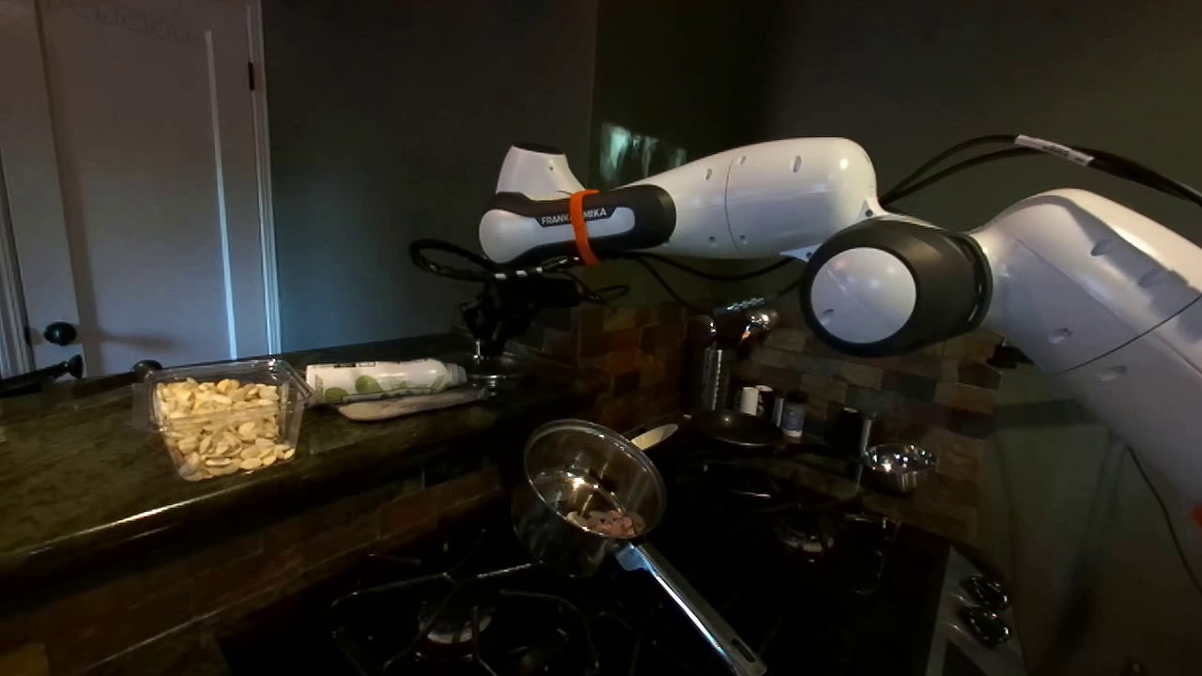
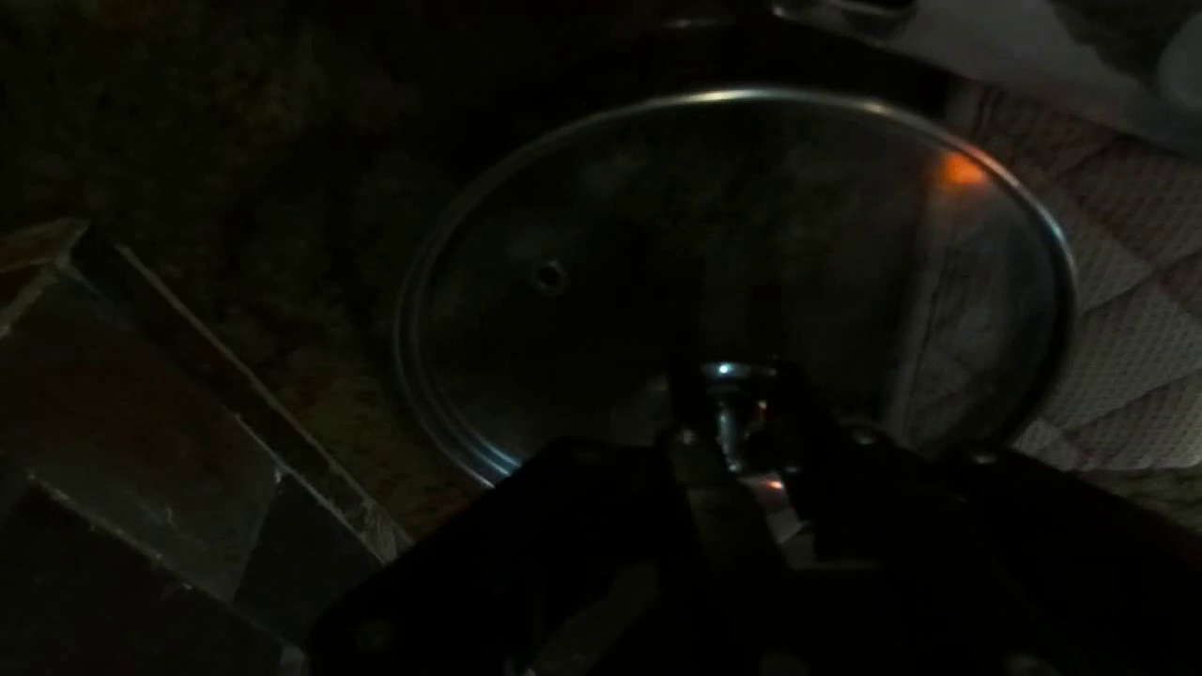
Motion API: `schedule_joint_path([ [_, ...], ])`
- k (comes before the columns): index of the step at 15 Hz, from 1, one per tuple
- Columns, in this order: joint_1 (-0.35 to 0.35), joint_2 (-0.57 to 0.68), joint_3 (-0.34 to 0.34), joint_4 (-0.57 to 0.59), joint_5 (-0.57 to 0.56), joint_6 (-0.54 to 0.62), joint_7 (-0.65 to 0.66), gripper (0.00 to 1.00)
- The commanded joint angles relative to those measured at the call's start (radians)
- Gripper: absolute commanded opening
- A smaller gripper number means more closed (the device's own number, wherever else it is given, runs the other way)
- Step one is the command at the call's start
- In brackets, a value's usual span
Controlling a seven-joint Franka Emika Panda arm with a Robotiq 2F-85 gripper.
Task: Remove the lid from the countertop and place it on the pot
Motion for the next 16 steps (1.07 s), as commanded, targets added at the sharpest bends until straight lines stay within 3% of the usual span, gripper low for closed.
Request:
schedule_joint_path([
  [1,-0.005,0.021,0.002,0.060,0.014,-0.013,0.032,0.00],
  [4,-0.002,0.018,-0.012,0.094,-0.005,-0.039,0.037,0.03],
  [5,0.001,0.024,-0.019,0.105,-0.013,-0.040,0.043,0.27],
  [8,0.005,0.055,-0.029,0.129,-0.010,-0.004,0.090,0.36],
  [16,0.014,0.140,-0.011,0.203,0.007,0.034,0.160,0.95],
])
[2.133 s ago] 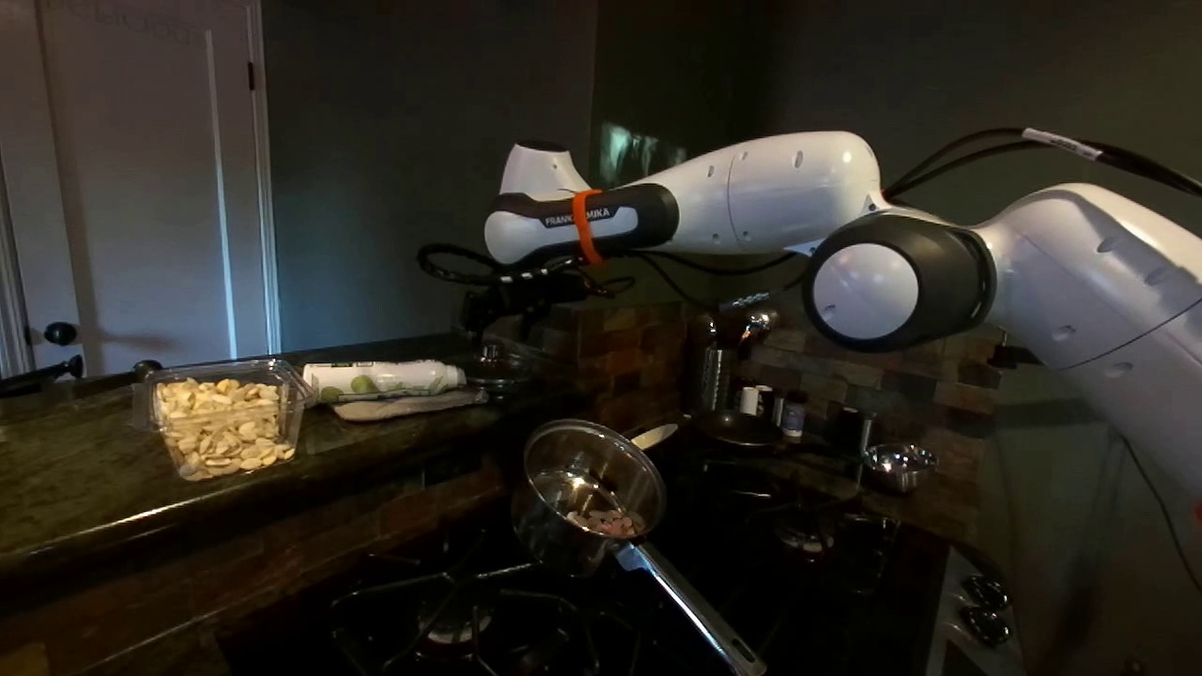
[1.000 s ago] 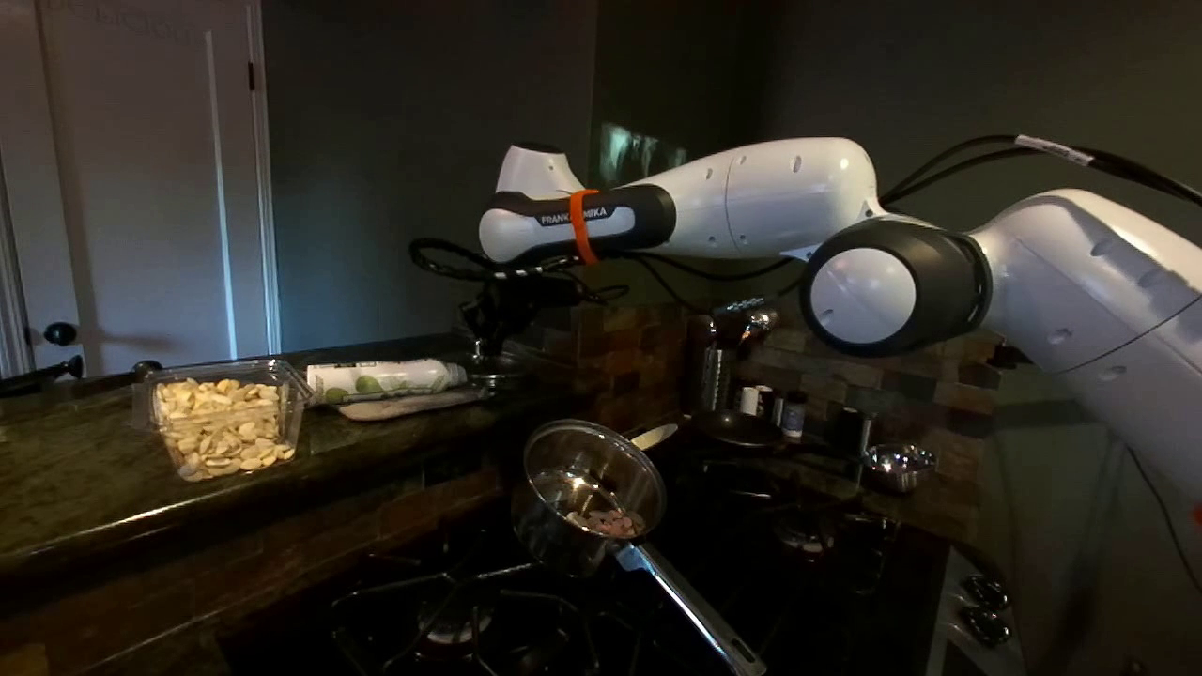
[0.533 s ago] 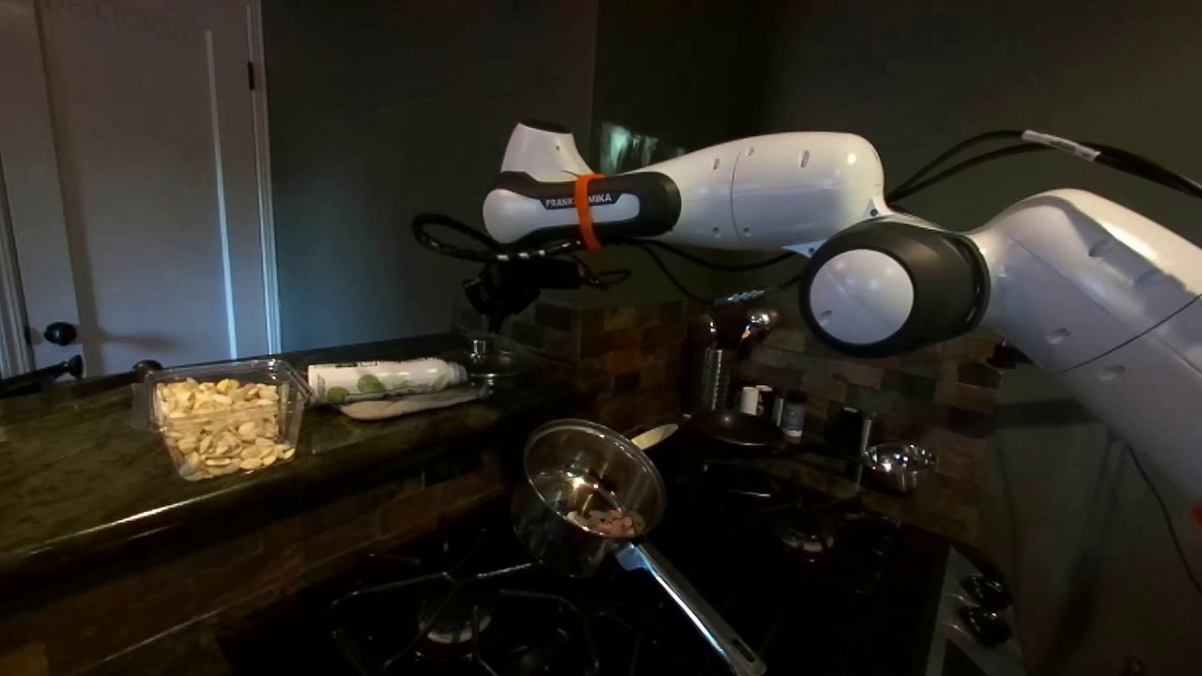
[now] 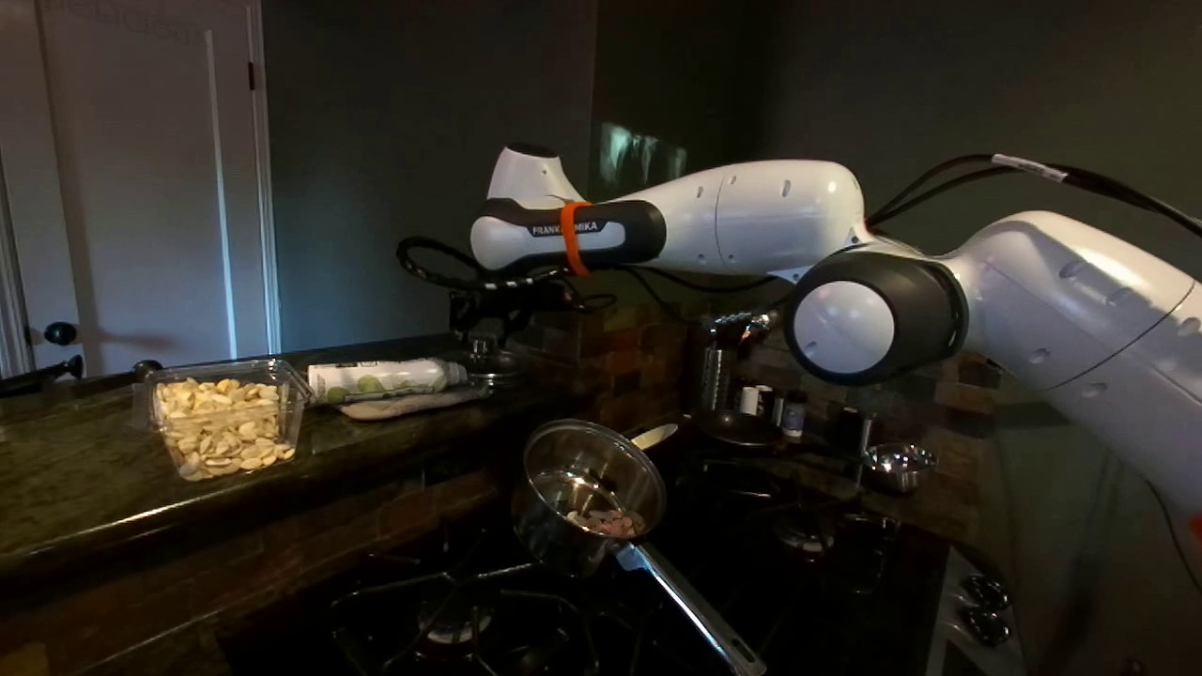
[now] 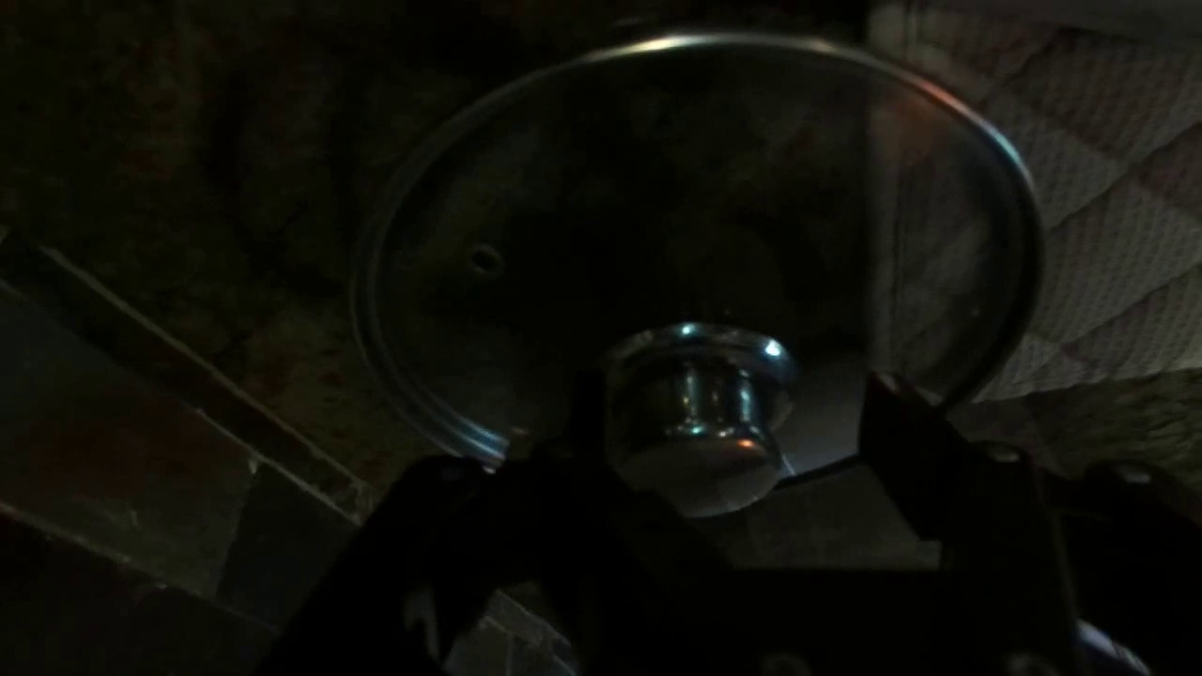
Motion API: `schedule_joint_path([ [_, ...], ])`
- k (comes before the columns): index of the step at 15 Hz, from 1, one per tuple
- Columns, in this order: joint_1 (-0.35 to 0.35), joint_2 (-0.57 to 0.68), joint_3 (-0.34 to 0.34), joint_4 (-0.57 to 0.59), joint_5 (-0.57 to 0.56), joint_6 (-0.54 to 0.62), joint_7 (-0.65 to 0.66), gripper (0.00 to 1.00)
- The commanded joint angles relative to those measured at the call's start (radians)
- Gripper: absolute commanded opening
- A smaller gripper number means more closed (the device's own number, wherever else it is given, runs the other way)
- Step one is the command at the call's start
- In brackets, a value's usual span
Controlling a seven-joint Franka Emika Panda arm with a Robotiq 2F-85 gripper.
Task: Remove the lid from the countertop and place it on the pot
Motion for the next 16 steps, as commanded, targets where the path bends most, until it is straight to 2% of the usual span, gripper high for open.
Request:
schedule_joint_path([
  [1,0.006,0.072,-0.001,0.093,0.007,0.031,0.046,1.00],
  [8,0.012,0.130,-0.036,0.149,-0.035,0.116,0.047,1.00],
  [11,0.021,0.144,-0.100,0.166,-0.095,0.163,0.081,1.00],
  [12,0.010,0.101,-0.052,0.105,-0.056,0.150,0.044,1.00],
  [14,0.012,0.109,-0.077,0.116,-0.077,0.155,0.050,1.00],
  [16,0.008,0.091,-0.056,0.105,-0.055,0.114,0.039,1.00],
])
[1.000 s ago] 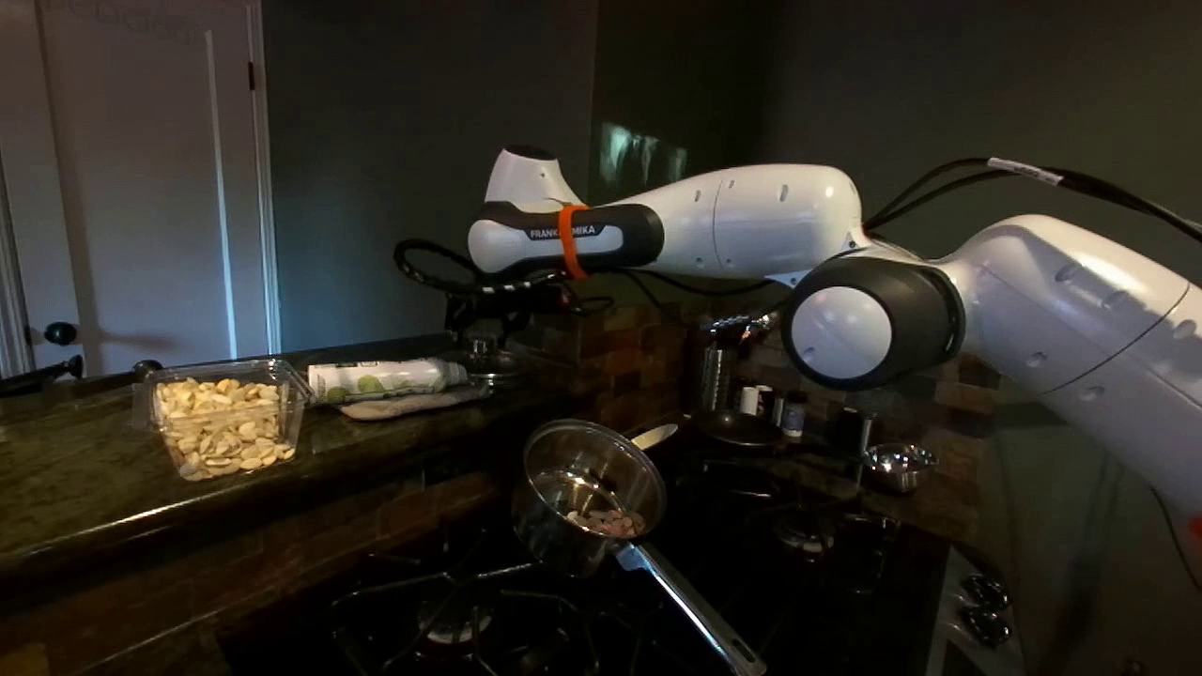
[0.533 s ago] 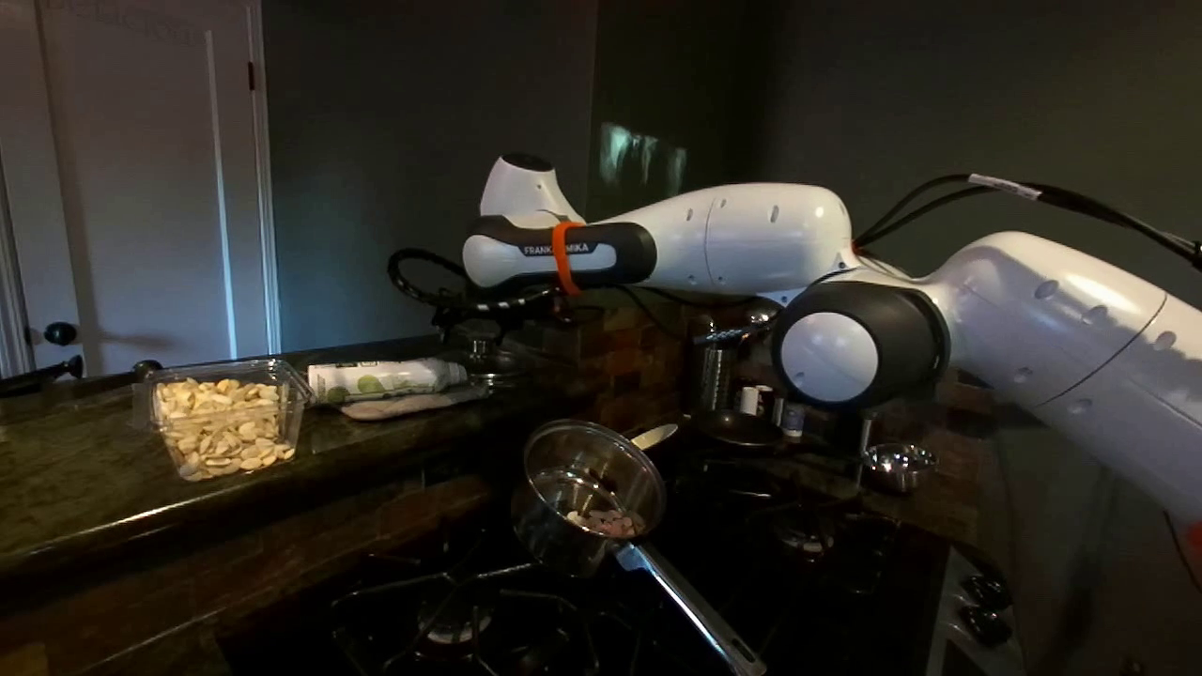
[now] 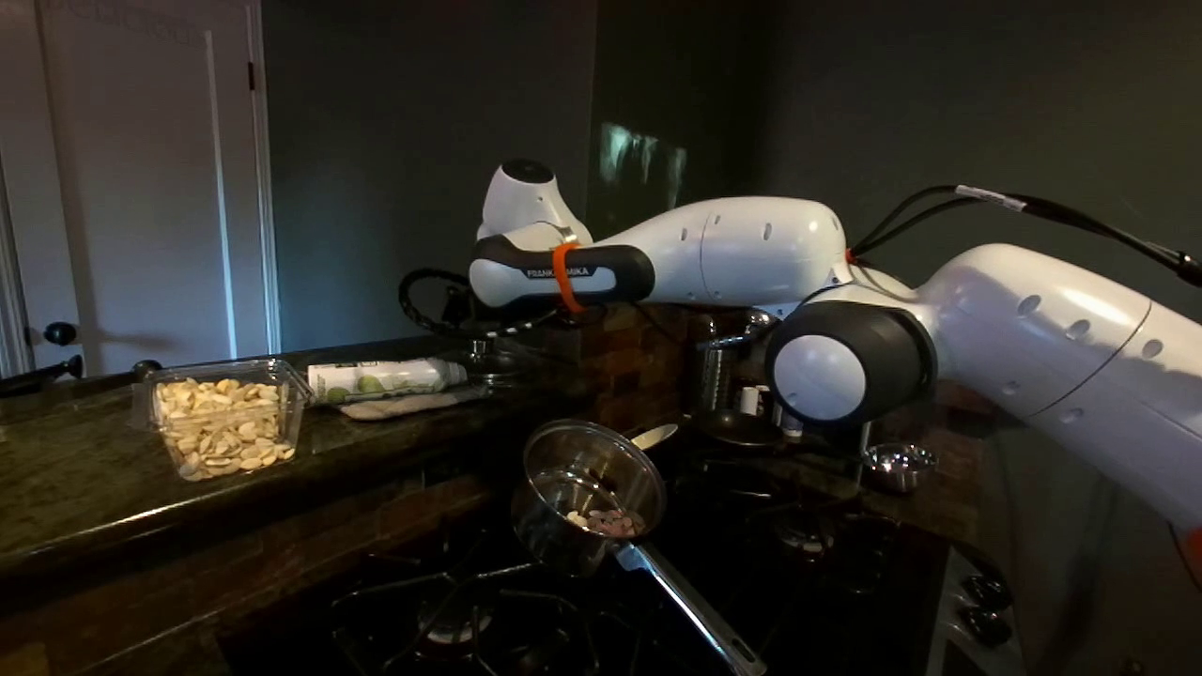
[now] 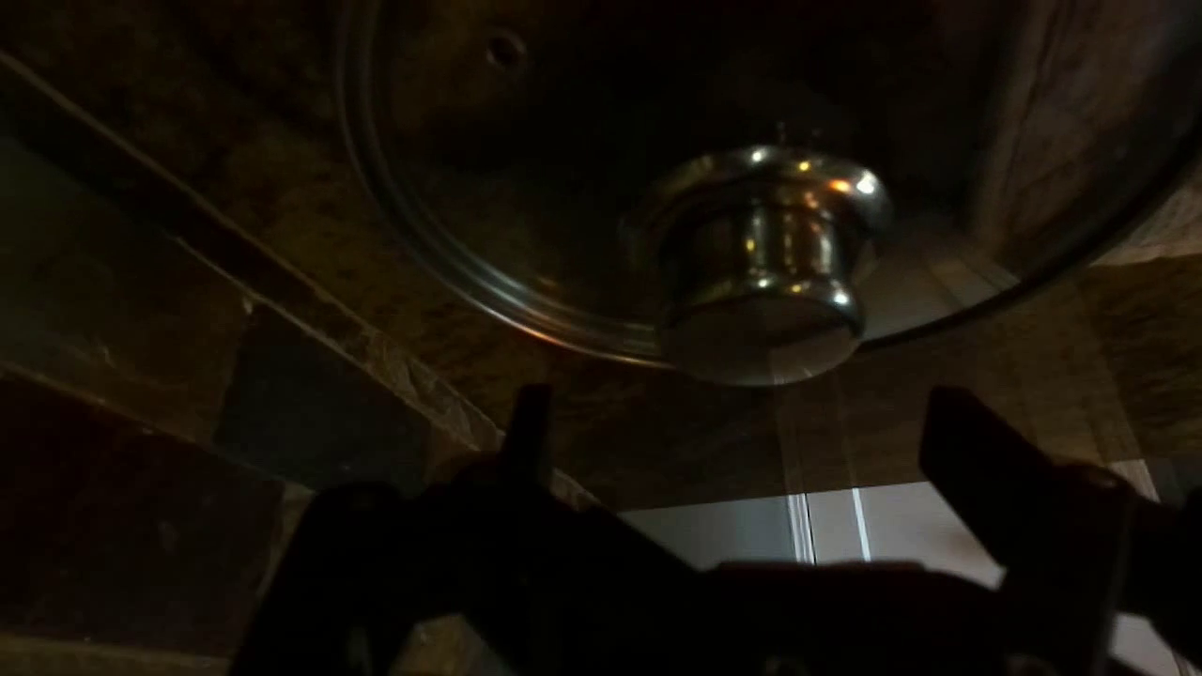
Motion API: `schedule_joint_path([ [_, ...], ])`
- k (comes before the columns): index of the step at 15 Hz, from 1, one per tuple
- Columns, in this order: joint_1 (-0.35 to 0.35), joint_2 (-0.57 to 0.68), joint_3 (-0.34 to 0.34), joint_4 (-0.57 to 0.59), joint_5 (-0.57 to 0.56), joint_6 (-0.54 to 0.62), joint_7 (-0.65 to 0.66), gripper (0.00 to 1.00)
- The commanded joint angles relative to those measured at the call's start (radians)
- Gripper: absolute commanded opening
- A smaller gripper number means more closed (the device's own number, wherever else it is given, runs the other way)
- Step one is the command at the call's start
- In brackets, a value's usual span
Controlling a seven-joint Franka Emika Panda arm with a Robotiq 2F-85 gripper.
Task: Remove the lid from the countertop and place it on the pot
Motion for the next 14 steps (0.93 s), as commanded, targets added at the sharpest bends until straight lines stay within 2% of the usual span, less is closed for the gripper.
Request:
schedule_joint_path([
  [1,-0.006,-0.023,0.031,-0.013,0.035,-0.053,0.001,1.00],
  [2,-0.002,-0.002,0.008,0.000,0.011,-0.012,0.000,1.00],
  [7,-0.003,-0.003,0.008,0.000,0.012,-0.013,0.000,1.00],
  [14,0.000,-0.016,0.006,-0.017,0.008,-0.059,-0.023,1.00],
])
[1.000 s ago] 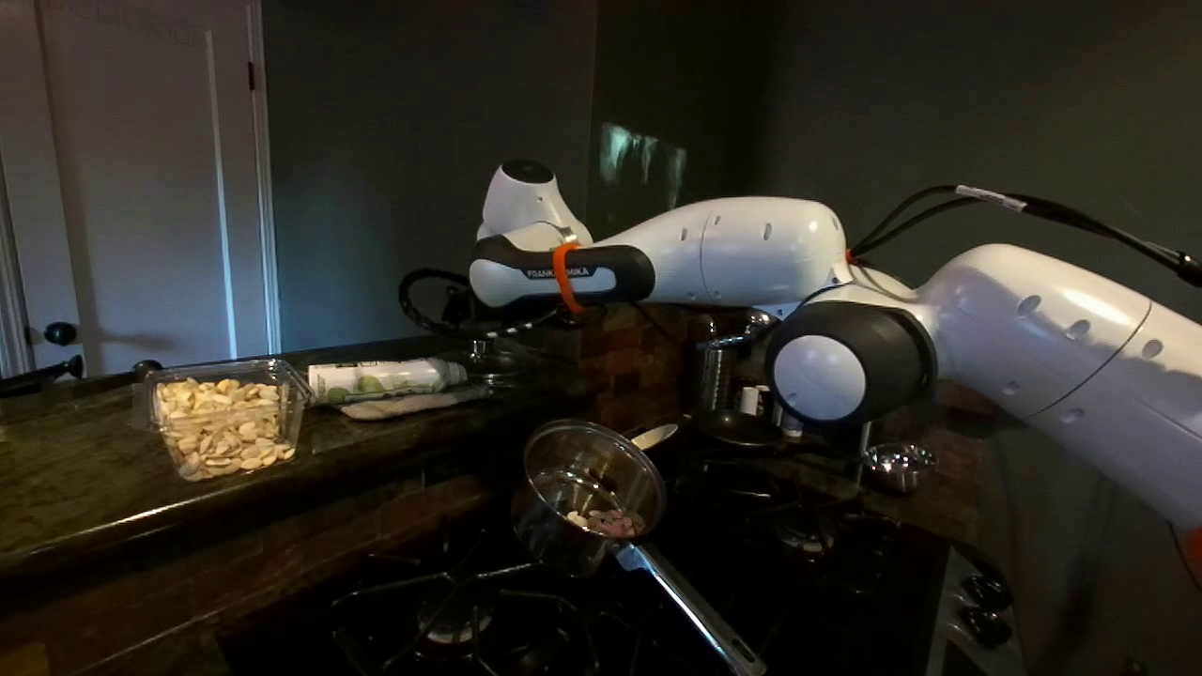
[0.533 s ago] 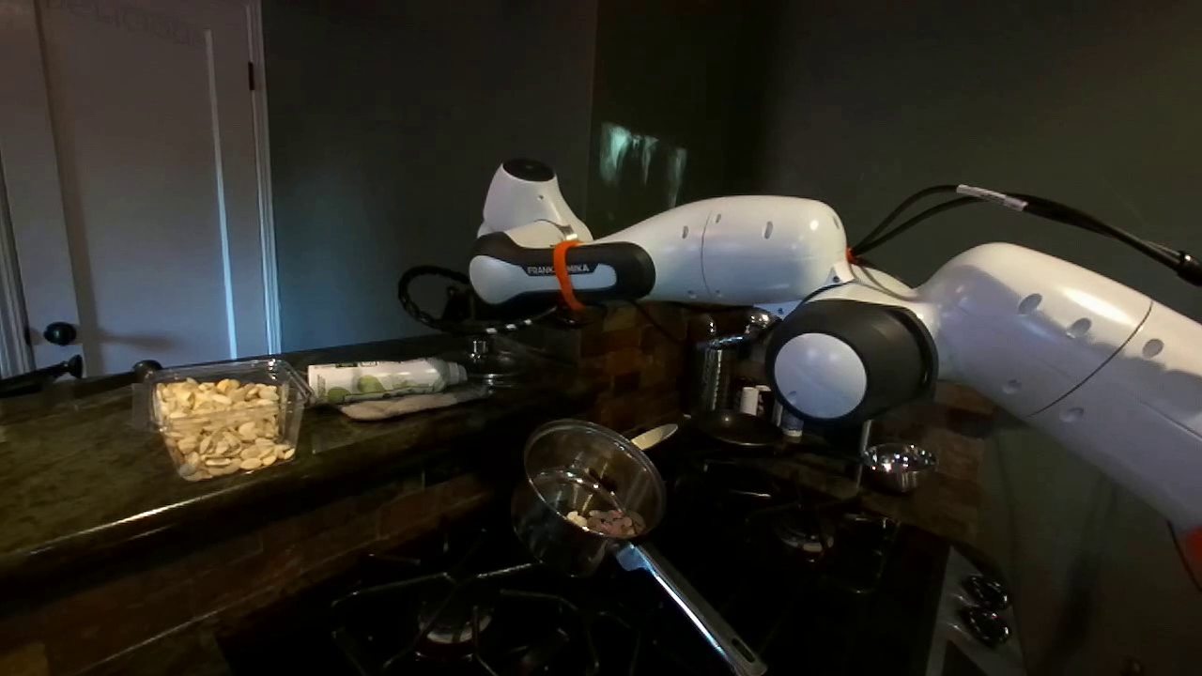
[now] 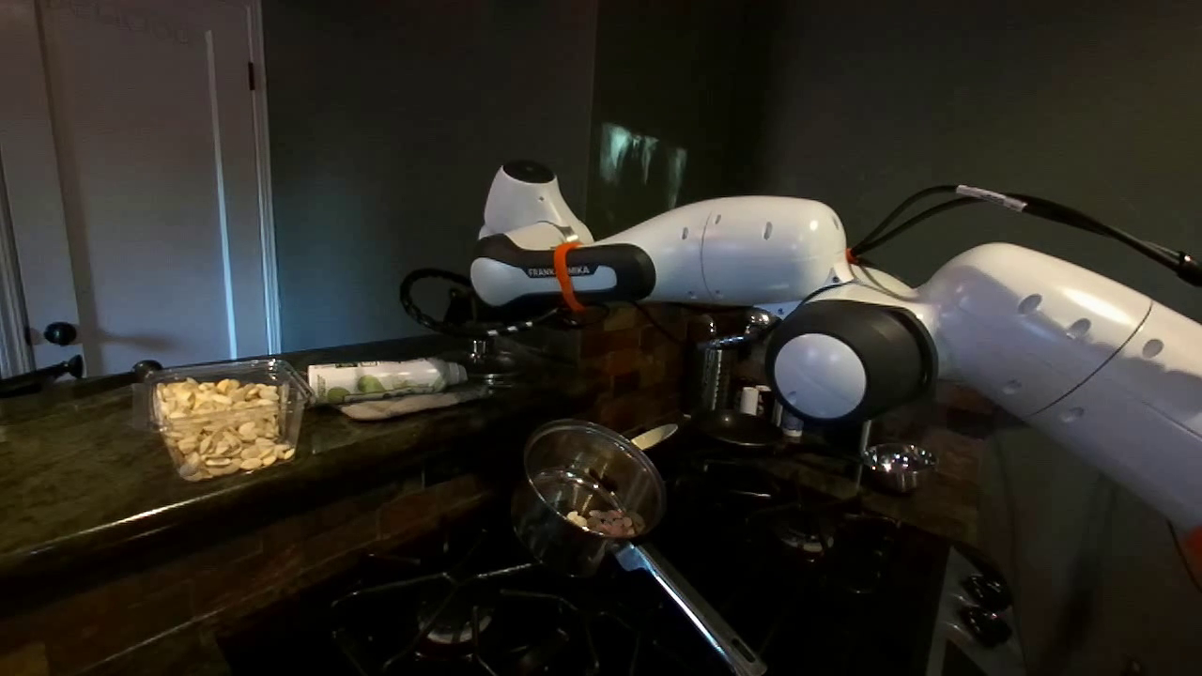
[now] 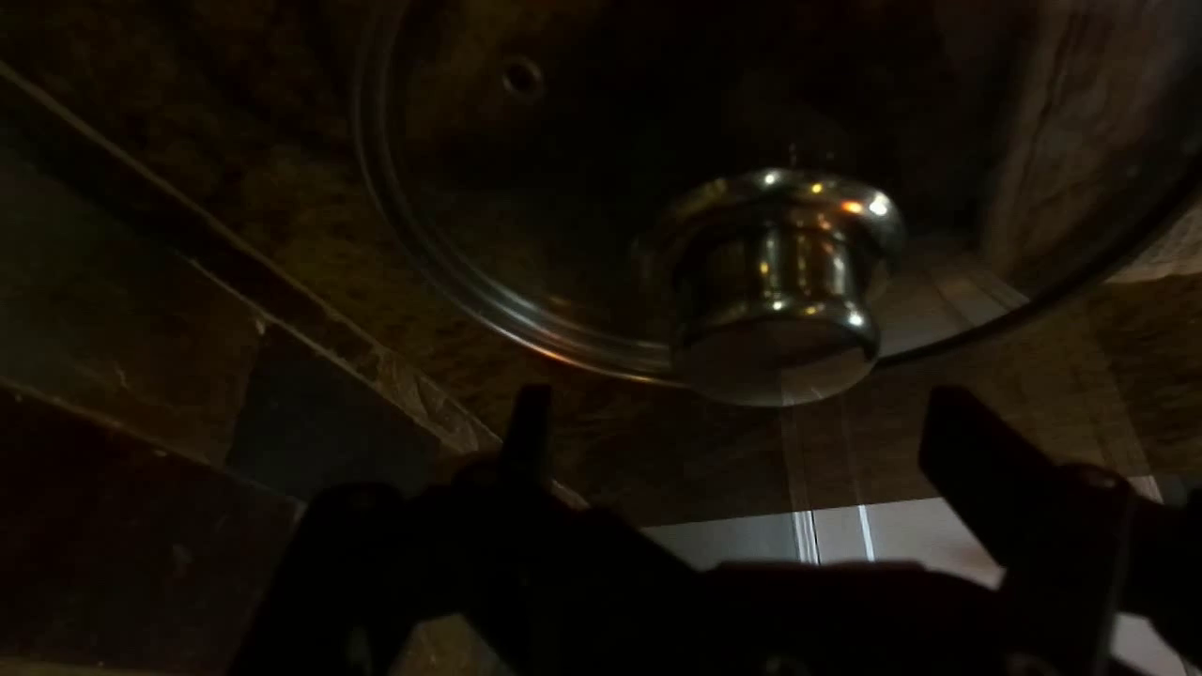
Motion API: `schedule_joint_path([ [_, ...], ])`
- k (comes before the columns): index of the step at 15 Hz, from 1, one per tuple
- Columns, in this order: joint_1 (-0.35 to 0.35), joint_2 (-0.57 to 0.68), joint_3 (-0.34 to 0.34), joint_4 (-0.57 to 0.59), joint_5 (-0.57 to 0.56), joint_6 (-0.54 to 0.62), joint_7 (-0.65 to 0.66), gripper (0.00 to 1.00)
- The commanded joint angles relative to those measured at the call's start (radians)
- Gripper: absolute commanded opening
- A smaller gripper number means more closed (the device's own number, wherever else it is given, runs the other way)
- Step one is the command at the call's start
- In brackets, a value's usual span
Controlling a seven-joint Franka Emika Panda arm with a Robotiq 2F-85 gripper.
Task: Remove the lid from the countertop and place it on the pot
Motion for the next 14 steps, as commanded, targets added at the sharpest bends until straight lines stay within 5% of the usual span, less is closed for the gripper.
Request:
schedule_joint_path([
  [1,0.004,-0.013,0.001,-0.013,-0.002,-0.049,-0.022,1.00],
  [8,-0.002,-0.023,0.035,-0.011,0.027,-0.131,-0.077,1.00],
  [14,-0.003,-0.006,0.050,0.001,0.044,-0.112,-0.040,0.87],
])
